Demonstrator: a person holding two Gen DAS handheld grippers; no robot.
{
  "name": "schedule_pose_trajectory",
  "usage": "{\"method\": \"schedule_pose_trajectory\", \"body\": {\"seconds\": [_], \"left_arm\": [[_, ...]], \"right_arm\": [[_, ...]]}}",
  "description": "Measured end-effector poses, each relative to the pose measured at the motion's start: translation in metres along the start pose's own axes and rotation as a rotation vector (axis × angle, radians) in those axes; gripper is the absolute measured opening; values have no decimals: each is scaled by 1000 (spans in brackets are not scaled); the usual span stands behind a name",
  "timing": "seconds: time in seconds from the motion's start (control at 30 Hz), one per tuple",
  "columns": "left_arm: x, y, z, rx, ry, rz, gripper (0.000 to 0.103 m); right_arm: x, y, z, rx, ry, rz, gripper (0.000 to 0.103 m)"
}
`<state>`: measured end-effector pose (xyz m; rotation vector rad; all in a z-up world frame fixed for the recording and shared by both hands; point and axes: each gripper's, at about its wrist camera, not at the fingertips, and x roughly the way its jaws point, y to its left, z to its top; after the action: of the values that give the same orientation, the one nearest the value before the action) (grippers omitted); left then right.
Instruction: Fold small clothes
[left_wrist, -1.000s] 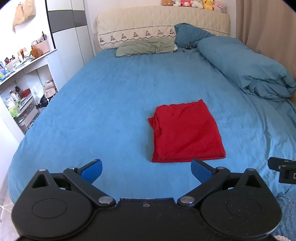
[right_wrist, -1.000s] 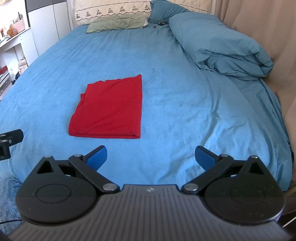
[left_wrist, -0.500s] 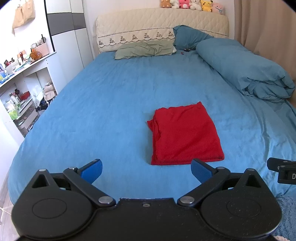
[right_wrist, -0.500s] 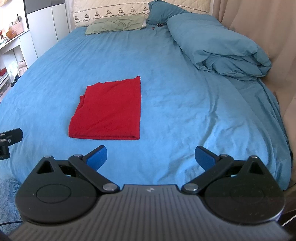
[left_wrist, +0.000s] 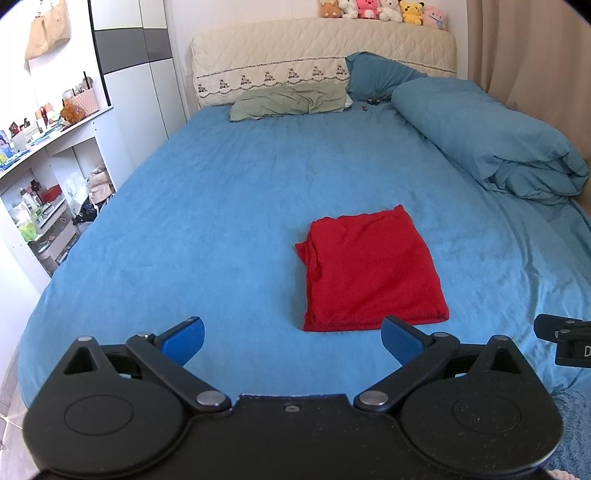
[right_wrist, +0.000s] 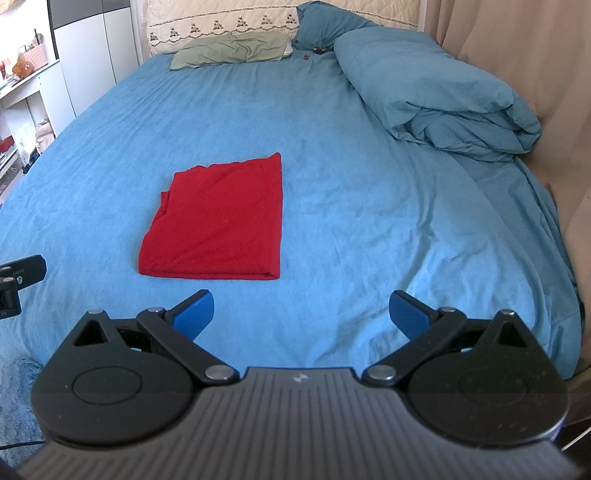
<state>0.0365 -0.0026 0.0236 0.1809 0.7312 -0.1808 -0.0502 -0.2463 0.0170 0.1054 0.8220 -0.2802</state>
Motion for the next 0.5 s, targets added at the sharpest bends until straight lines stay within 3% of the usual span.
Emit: {"method": "schedule_pose_trajectory", "body": {"seconds": [0.5], "left_arm": [[-1,4,0,2,-5,1,103]], "right_arm": [[0,-2,1,2,2,2,103]]}}
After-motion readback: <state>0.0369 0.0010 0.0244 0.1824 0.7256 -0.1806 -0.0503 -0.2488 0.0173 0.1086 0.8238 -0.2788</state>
